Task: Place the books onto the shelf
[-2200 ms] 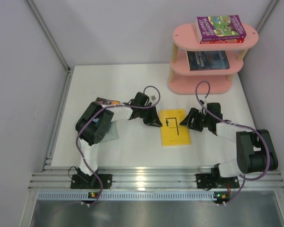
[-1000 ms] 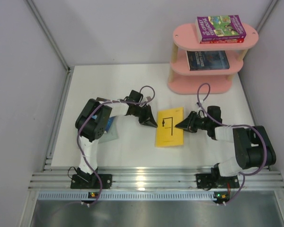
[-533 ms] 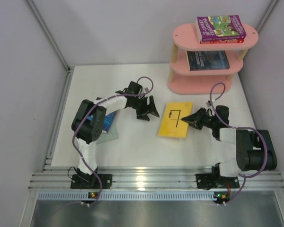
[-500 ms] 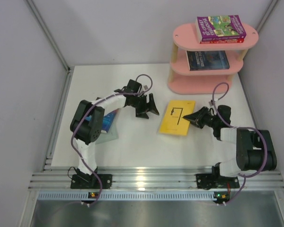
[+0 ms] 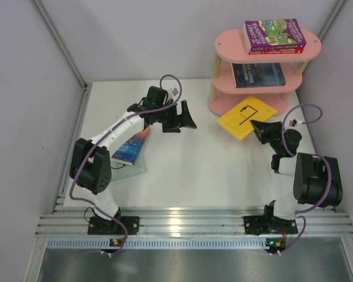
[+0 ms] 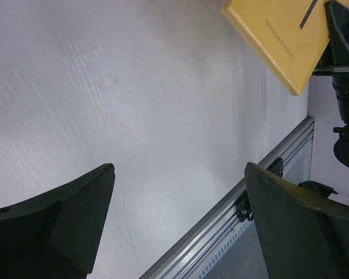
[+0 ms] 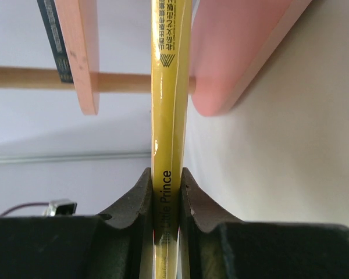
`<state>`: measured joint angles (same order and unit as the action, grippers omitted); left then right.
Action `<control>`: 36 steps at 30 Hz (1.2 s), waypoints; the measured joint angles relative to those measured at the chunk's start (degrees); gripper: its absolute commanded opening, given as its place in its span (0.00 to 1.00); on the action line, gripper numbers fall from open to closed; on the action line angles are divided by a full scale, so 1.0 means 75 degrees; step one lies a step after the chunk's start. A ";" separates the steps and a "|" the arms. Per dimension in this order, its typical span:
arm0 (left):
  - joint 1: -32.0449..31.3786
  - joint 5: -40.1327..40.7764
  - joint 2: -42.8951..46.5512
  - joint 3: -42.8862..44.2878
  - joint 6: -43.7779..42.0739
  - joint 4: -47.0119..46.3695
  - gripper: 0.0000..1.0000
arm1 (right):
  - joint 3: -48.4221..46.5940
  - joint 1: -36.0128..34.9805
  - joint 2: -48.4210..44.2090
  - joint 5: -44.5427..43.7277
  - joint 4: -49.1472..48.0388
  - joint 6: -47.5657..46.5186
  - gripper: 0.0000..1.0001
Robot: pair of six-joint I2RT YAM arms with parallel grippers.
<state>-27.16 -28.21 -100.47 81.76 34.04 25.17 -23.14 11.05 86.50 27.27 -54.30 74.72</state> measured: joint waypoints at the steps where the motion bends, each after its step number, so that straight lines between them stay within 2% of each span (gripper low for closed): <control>1: 0.0000 0.0006 0.0015 -0.0061 -0.0009 0.0009 0.98 | -0.0009 0.0003 0.0096 -0.0216 -0.0149 0.0079 0.00; 10: 0.0000 -0.0050 0.0117 -0.0685 -0.0105 0.0055 0.98 | -0.0510 -0.0006 0.1443 -0.1708 -0.1032 0.0781 0.00; 18: 0.0000 -0.0294 0.0463 -0.1052 0.0015 -0.0239 0.98 | -0.2005 -0.0318 0.2955 -0.2993 -0.1239 0.1244 0.00; 25: 0.0000 -0.0341 0.0632 -0.1139 -0.0079 -0.0318 0.98 | -0.3054 -0.1070 0.3622 -0.3998 -0.0933 0.1341 0.00; 36: 0.0000 -0.0522 0.0988 -0.1489 -0.0219 -0.0326 0.98 | -0.3494 -0.1591 0.3826 -0.5575 0.0102 0.1332 0.00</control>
<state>-27.16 -32.12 -93.06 70.59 32.40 22.72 -49.34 -0.89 115.20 -14.55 -53.54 84.71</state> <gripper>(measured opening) 0.983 0.153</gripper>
